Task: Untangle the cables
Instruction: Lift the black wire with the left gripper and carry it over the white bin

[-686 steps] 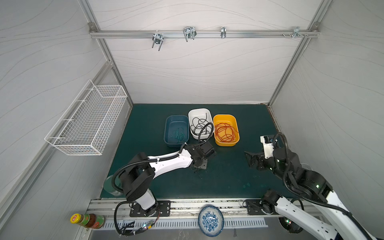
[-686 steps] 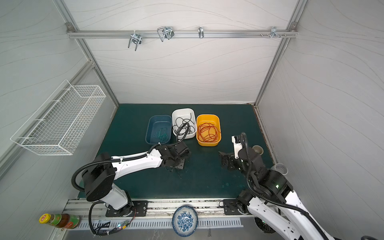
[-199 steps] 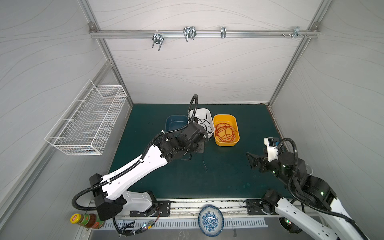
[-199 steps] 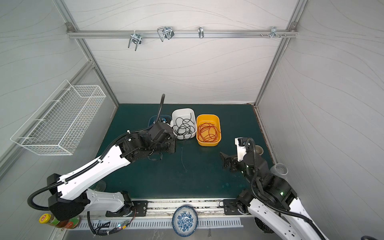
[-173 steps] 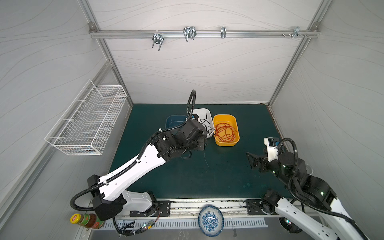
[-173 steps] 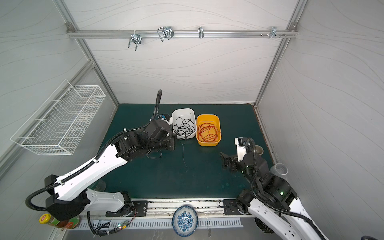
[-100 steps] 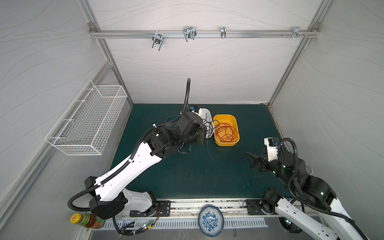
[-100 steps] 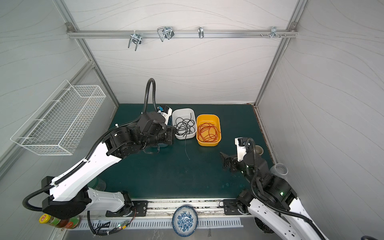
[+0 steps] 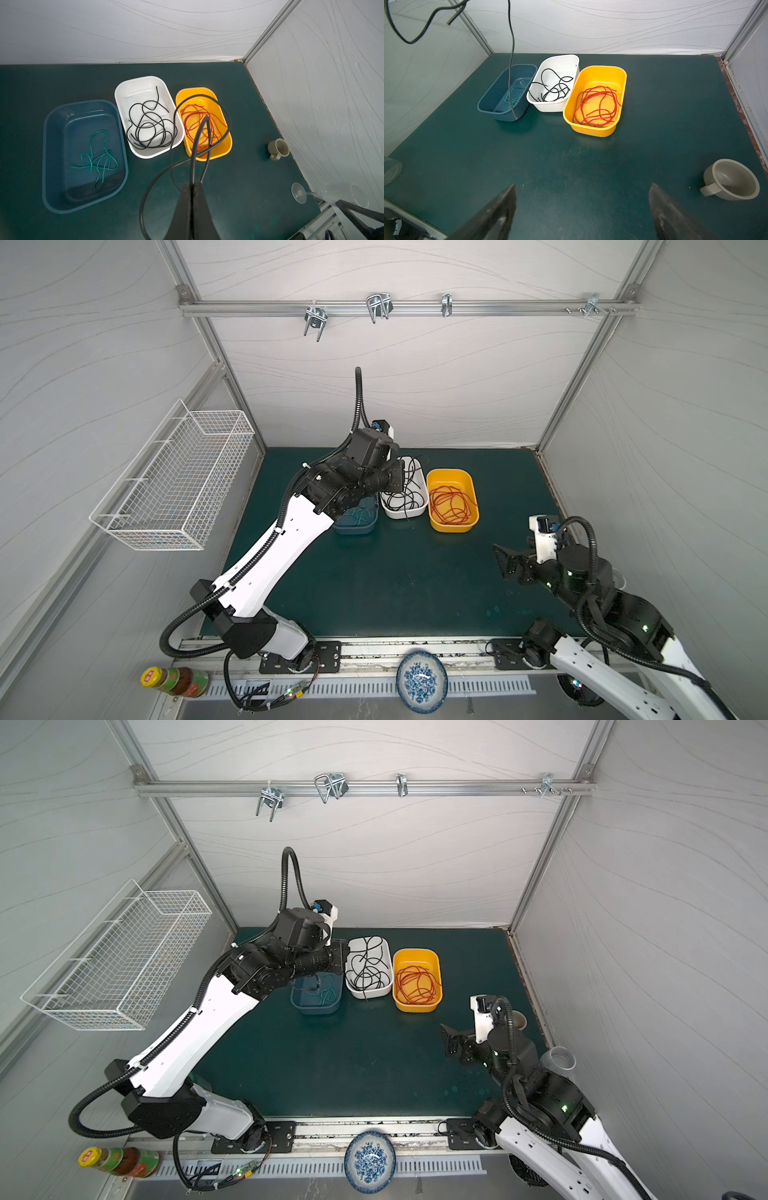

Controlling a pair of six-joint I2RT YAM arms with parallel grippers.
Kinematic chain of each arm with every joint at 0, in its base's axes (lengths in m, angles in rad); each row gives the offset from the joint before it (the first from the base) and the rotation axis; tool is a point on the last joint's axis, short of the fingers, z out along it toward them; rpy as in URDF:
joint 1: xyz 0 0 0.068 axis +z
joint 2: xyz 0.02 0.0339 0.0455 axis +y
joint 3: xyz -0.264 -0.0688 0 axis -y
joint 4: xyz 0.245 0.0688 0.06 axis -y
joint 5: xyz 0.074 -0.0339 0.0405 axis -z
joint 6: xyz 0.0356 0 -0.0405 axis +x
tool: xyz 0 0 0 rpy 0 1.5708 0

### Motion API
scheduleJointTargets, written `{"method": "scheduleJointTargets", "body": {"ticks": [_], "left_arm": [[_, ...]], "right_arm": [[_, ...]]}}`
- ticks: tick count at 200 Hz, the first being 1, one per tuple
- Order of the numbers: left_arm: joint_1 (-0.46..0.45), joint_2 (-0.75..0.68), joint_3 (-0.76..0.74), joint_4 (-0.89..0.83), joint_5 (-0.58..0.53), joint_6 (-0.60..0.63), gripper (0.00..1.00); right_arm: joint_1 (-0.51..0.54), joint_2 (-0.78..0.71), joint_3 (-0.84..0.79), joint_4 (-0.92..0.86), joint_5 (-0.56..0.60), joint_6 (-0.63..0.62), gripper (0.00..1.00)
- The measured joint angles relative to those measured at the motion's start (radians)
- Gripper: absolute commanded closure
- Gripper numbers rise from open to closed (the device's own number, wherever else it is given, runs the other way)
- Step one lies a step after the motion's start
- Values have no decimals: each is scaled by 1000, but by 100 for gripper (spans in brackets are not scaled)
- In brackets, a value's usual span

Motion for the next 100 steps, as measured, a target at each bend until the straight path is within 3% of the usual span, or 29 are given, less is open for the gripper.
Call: {"method": "scheduleJointTargets", "body": {"ticks": [50, 100], "left_arm": [[76, 104, 36, 67, 27, 51, 100], [100, 277, 154, 99, -19, 114, 100]], "right_arm": [[0, -2, 0, 0, -1, 0, 1], [0, -6, -1, 1, -3, 0, 1]]}}
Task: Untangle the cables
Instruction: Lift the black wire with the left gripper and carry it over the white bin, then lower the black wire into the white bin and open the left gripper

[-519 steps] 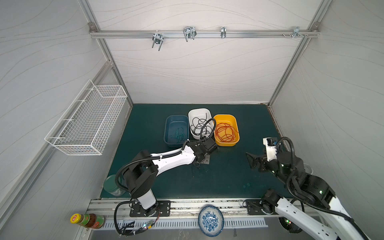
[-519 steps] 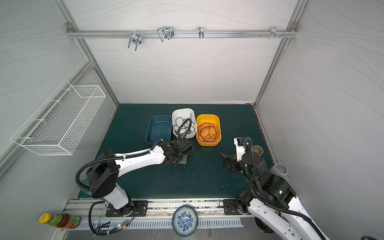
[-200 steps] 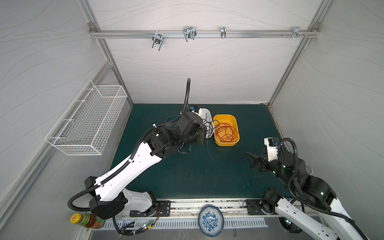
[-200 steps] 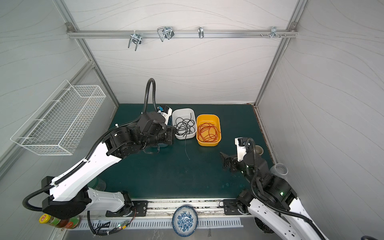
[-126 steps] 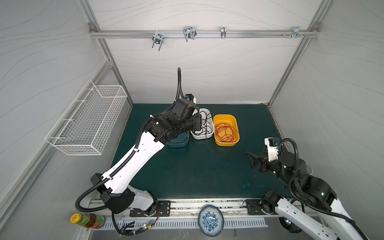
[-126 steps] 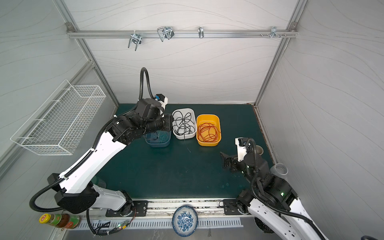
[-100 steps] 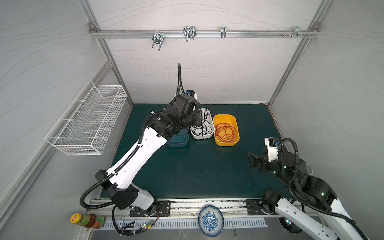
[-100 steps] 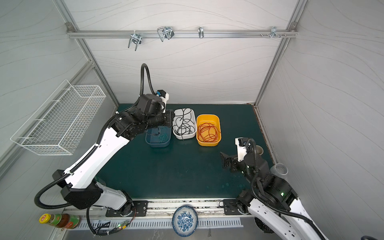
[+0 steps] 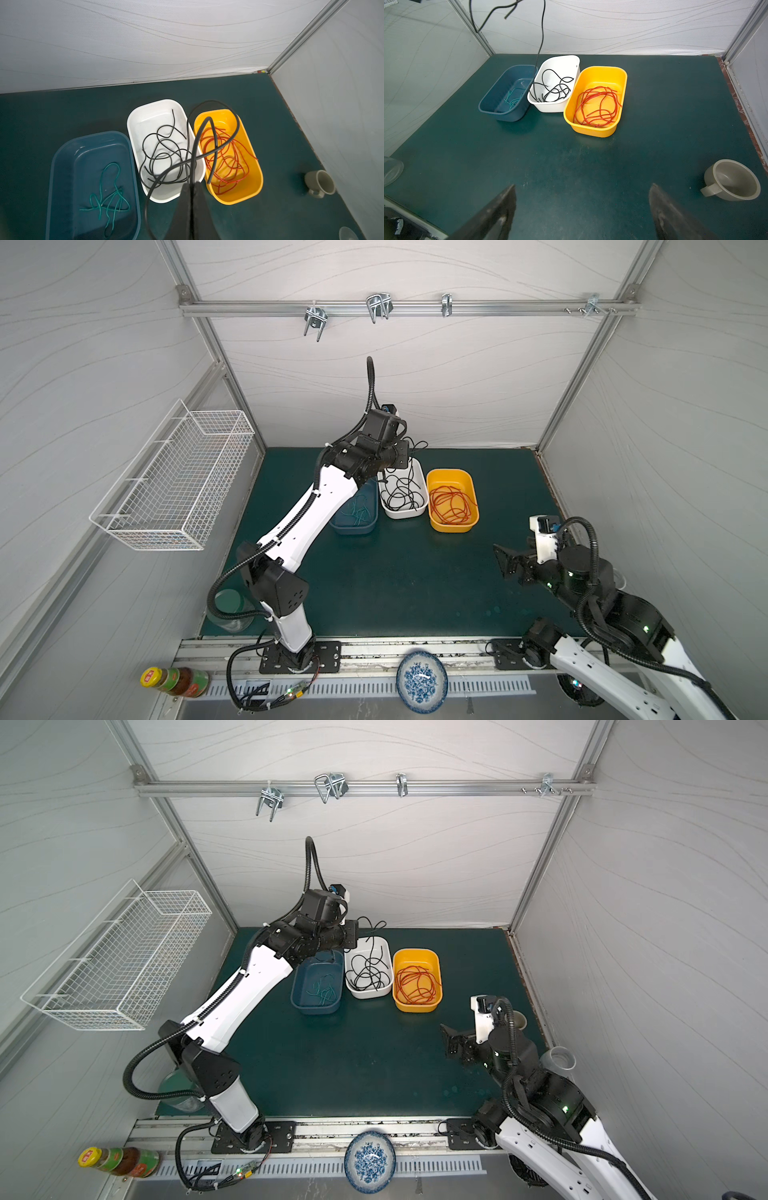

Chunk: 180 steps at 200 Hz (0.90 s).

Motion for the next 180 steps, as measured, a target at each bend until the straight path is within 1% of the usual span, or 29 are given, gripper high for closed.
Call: {"method": "scheduleJointTargets", "body": {"ticks": [31, 66, 180], "left_arm": [[6, 92, 23, 2, -58, 34, 100], [18, 174, 23, 3, -92, 43, 100], [27, 358, 19, 13, -96, -6, 100]], "right_arm": [[0, -2, -3, 0, -2, 0, 1], [0, -2, -3, 0, -6, 0, 1], [0, -9, -7, 7, -16, -1, 1]]}}
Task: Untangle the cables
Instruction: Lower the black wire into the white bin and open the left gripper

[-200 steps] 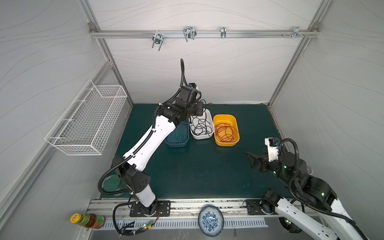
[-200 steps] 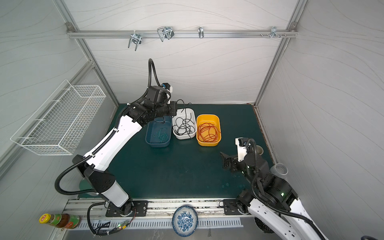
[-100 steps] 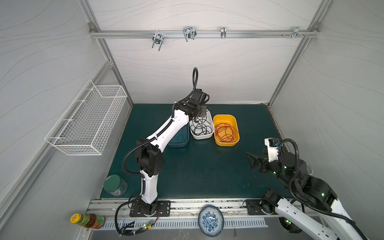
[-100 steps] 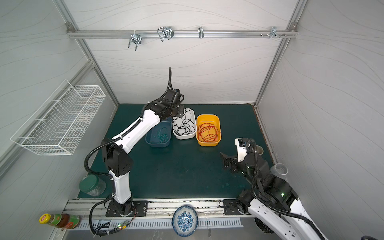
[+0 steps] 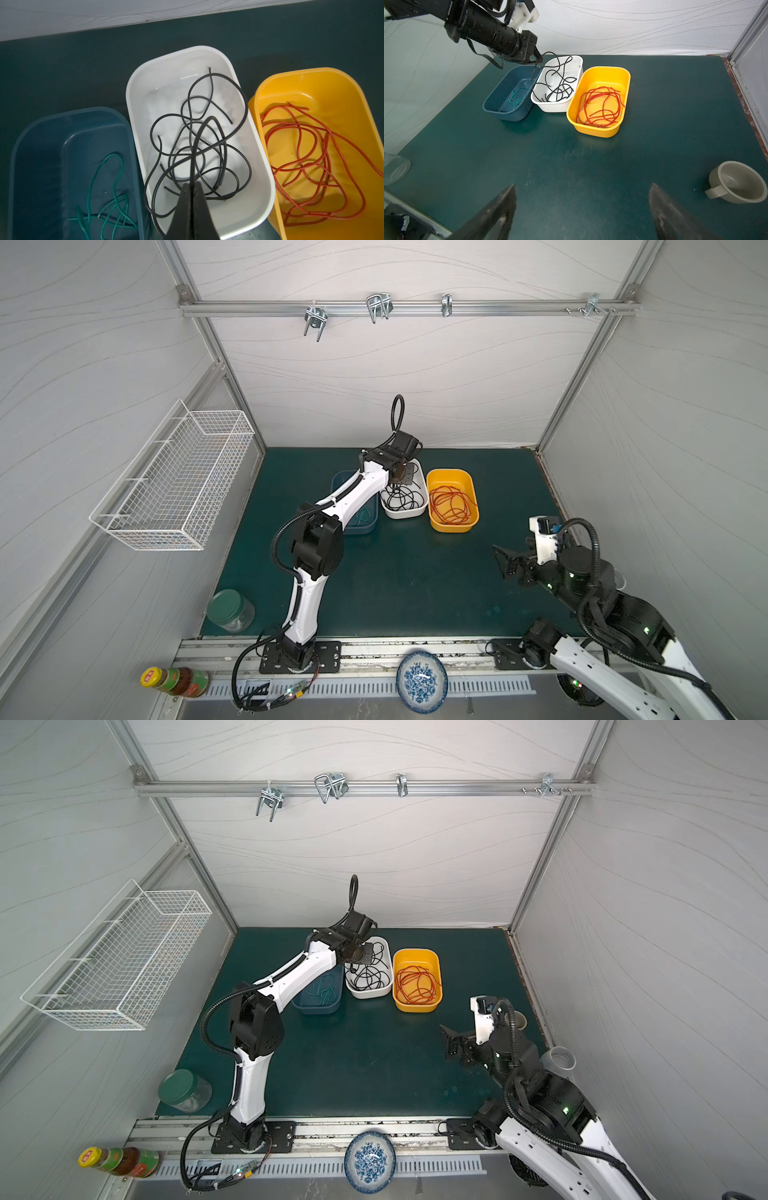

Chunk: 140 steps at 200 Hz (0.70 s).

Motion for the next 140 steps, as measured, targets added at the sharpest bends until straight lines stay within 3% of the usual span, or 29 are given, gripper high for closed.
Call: {"method": "scheduleJointTargets", "body": {"ticks": [140], "left_arm": [[0, 110, -76, 6, -5, -87, 100]], "right_arm": [[0, -7, -3, 1, -4, -5, 1]]}}
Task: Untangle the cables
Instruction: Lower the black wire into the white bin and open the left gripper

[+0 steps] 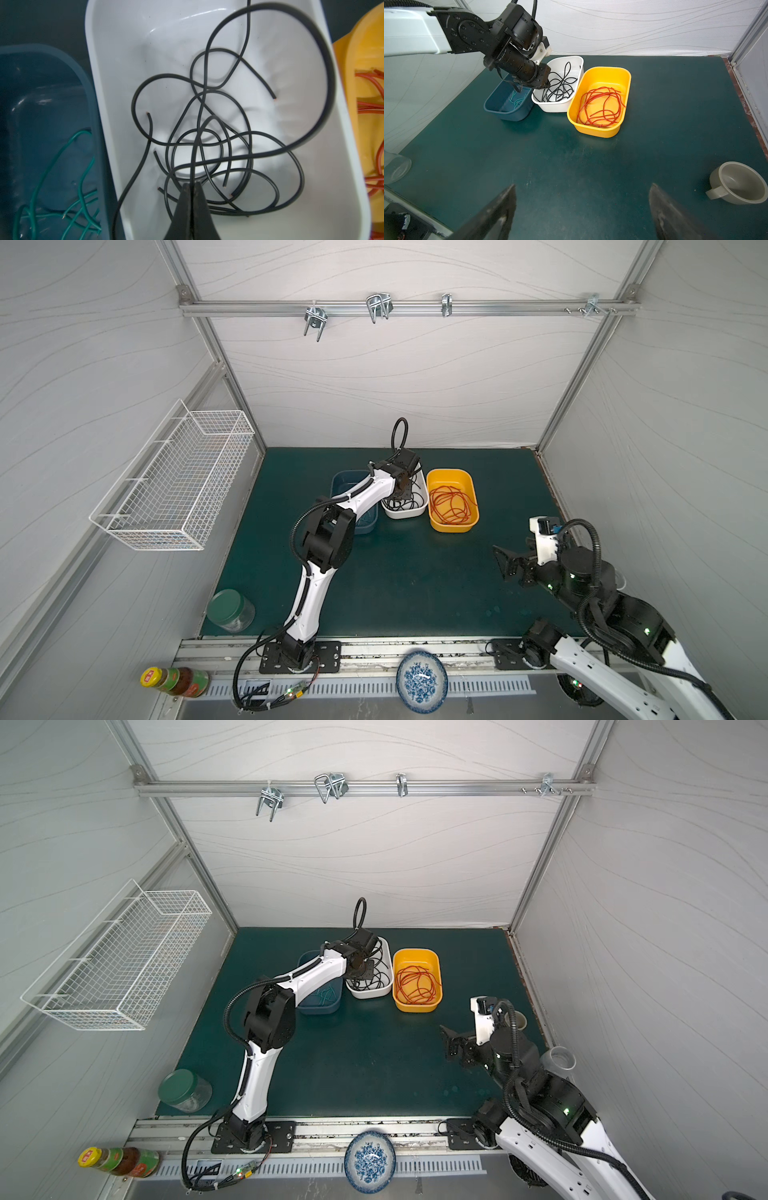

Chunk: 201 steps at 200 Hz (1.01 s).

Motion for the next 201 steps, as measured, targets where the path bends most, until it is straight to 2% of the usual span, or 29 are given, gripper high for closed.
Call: {"method": "scheduleJointTargets", "body": {"ticks": [92, 143, 175, 201], "left_arm": [[0, 6, -8, 8, 37, -22, 100], [0, 6, -8, 10, 45, -22, 92], [0, 6, -8, 10, 49, -24, 80], [0, 5, -8, 9, 51, -24, 75]], "right_arm": [[0, -6, 0, 2, -1, -2, 1], [0, -6, 0, 7, -1, -2, 1], [0, -6, 0, 7, -2, -3, 1], [0, -6, 0, 7, -2, -3, 1]]}}
